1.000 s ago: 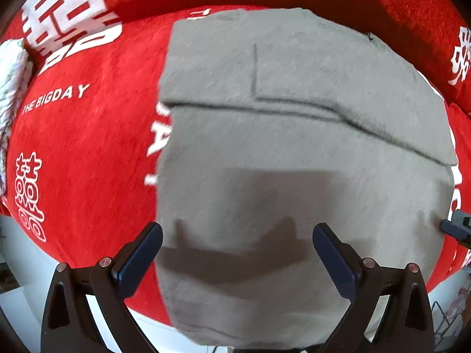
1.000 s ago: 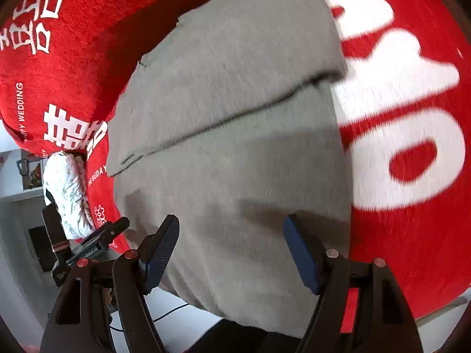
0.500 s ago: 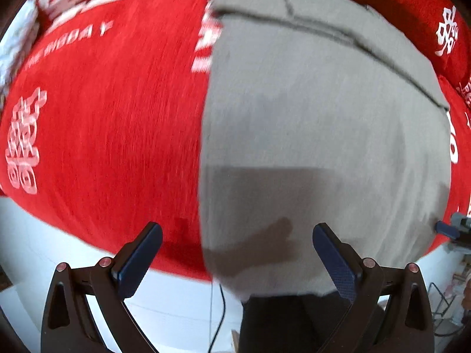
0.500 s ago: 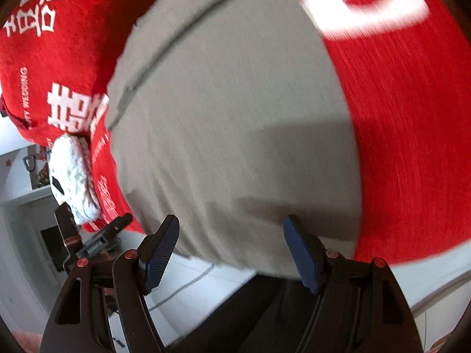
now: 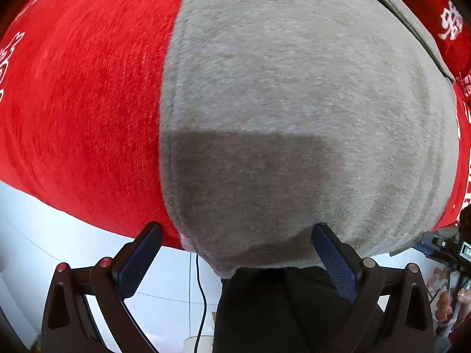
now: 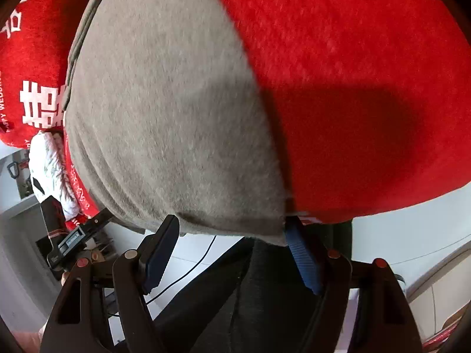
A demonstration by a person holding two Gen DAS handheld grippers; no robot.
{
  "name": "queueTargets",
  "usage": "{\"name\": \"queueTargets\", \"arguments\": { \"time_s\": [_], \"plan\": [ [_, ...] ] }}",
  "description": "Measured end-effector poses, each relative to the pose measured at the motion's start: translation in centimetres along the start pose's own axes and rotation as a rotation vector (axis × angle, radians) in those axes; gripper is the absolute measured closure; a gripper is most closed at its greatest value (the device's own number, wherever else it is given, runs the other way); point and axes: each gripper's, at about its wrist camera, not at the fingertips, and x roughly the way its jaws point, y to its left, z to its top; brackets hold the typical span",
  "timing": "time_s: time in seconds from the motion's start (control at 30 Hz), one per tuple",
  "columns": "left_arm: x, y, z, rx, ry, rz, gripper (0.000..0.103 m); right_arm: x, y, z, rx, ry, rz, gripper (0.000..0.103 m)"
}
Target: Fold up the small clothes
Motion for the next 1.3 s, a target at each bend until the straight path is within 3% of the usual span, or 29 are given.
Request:
{"name": "queueTargets", "arguments": {
  "time_s": [0.03,0.07,0.1,0.13,0.17,0.2,0.23,0.47,0.57,0.63,0.73,0.8,0.9,0.93,0.97,1.03,1.13,1.2,1.23,1.27,1.3],
  "plan": [
    [-0.2,-0.2,0.0,0.005,-0.003,0.000,0.007,0.1,-0.3,-0.1,0.011,0.005,0.008,0.034],
    [-0.3,-0.3,0.0,0.009,-0.004,-0.001,0.014,0.2,-0.4,0.0,0.028,0.014,0.013,0.057],
    [-0.7,-0.3,-0.1,0.011,-0.013,0.002,0.020,0.2,-0.6,-0.2,0.048,0.021,0.004,0.070],
    [-1.2,-0.6,0.0,0.019,-0.018,-0.002,0.034,0.1,-0.8,-0.3,0.058,0.022,0.027,0.087],
    [-1.7,-0.9,-0.2,0.041,-0.024,-0.001,0.053,-0.3,-0.9,-0.5,0.060,0.020,0.062,0.091],
    [-2.2,-0.9,-0.2,0.058,-0.024,-0.007,0.066,-0.7,-0.8,-0.6,0.056,0.018,0.090,0.091],
    [-2.6,-1.2,-0.3,0.077,-0.020,-0.032,0.089,-1.1,-0.6,-0.6,0.053,0.016,0.125,0.092],
    [-7.8,-0.9,2.2,0.082,-0.053,-0.210,0.089,-6.6,3.5,2.2,0.019,-0.072,0.382,0.097],
    [-10.3,-1.2,4.7,0.049,-0.117,-0.256,0.089,-8.9,5.4,6.1,0.012,-0.154,0.472,0.100],
    [-10.9,-1.1,6.9,0.032,-0.155,-0.270,0.089,-9.7,6.4,8.7,0.001,-0.191,0.487,0.100],
    [-10.7,-1.5,11.0,0.027,-0.187,-0.251,0.089,-10.2,8.5,12.6,-0.041,-0.215,0.402,0.100],
    [-10.1,-2.0,13.8,0.030,-0.180,-0.242,0.089,-10.3,10.3,14.1,-0.136,-0.189,0.264,0.099],
    [-9.4,-2.5,15.3,0.048,-0.162,-0.225,0.089,-9.8,12.1,13.9,-0.239,-0.138,0.096,0.094],
    [-9.7,-1.9,14.0,0.056,-0.159,-0.220,0.089,-9.4,12.2,13.4,-0.273,-0.117,0.059,0.081],
    [-9.5,-2.2,13.8,0.057,-0.155,-0.215,0.089,-9.2,11.9,12.9,-0.300,-0.103,0.035,0.061],
    [-9.1,-2.9,13.9,0.045,-0.142,-0.211,0.089,-8.6,12.1,11.9,-0.354,-0.070,-0.014,0.051],
    [-8.9,-2.2,13.4,0.023,-0.124,-0.211,0.089,-6.2,12.6,11.2,-0.381,0.003,-0.085,0.051],
    [-9.0,-1.6,12.8,0.014,-0.103,-0.215,0.089,-4.1,12.0,10.4,-0.403,0.038,-0.182,0.055],
    [-8.7,-1.9,12.7,0.011,-0.097,-0.215,0.089,-3.6,12.5,9.9,-0.427,0.026,-0.229,0.069],
    [-8.6,-2.0,12.5,0.009,-0.093,-0.218,0.089,-3.5,12.9,9.8,-0.450,0.011,-0.278,0.094],
    [-8.6,-2.0,12.2,0.003,-0.091,-0.228,0.089,-3.8,13.3,9.6,-0.473,0.001,-0.299,0.094]
  ]
}}
